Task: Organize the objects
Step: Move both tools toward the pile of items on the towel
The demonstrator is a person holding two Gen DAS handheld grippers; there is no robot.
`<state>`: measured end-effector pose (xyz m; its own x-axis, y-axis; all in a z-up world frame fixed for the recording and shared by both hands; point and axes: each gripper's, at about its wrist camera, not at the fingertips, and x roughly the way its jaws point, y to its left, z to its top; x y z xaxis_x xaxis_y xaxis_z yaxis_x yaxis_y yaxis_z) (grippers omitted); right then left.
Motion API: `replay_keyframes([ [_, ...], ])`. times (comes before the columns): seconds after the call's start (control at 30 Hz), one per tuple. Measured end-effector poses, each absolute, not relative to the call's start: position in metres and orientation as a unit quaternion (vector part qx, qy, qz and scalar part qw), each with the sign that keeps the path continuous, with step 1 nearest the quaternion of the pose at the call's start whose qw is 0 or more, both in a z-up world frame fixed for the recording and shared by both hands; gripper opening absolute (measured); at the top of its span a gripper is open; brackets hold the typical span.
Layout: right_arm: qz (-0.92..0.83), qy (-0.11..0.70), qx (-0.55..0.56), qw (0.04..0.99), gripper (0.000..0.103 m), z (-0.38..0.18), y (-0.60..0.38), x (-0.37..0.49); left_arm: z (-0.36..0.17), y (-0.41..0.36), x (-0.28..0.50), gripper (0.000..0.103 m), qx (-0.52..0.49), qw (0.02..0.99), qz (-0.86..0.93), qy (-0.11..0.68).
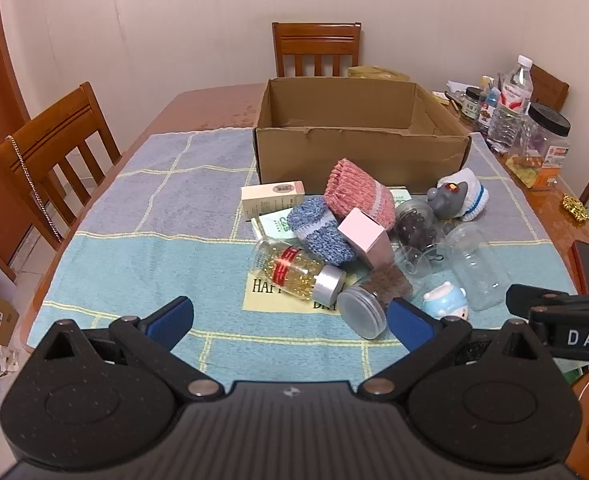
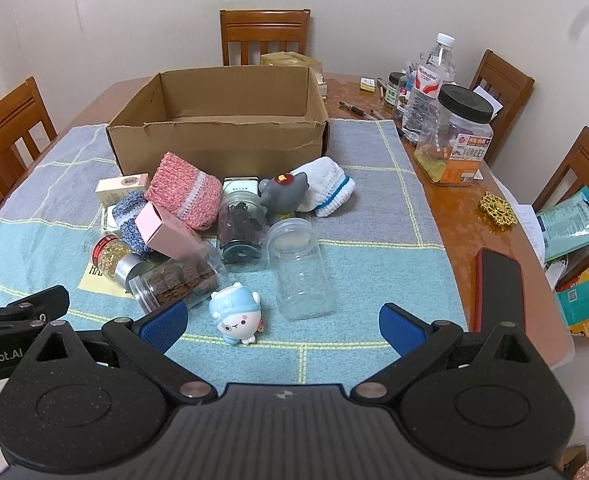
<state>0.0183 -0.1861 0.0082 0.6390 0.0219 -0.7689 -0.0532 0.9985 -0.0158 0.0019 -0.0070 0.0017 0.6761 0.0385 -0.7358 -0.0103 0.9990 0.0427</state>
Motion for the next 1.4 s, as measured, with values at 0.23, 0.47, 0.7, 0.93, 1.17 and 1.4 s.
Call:
replay_keyframes([
  [0.23,0.017,0.422,-0.019,0.906,0.103,0.008,-0.186,0.018,0.001,-0.009,0.001,0.102,0.025,0.918,0.009,0.395],
  [0.47,0.016,0.421,-0.024,0.907,0.103,0.004,-0.186,0.015,-0.001,-0.009,0.0,0.102,0.026,0.919,0.002,0.393],
  [0.7,0.033,0.42,-0.021,0.907,0.103,0.002,-0.186,0.012,-0.005,-0.008,0.002,0.102,0.014,0.918,-0.004,0.397],
  [0.93,0.052,0.409,-0.021,0.911,0.103,-0.002,-0.188,0.01,-0.012,-0.01,0.0,0.102,0.02,0.916,-0.007,0.4],
  [1.17,0.083,0.401,-0.024,0.912,0.103,-0.01,-0.191,0.008,-0.018,-0.01,-0.003,0.102,0.031,0.919,-0.011,0.392],
  [1.4,0.119,0.389,-0.031,0.913,0.103,-0.015,-0.192,0.004,-0.022,-0.003,-0.003,0.102,0.007,0.917,-0.03,0.399],
])
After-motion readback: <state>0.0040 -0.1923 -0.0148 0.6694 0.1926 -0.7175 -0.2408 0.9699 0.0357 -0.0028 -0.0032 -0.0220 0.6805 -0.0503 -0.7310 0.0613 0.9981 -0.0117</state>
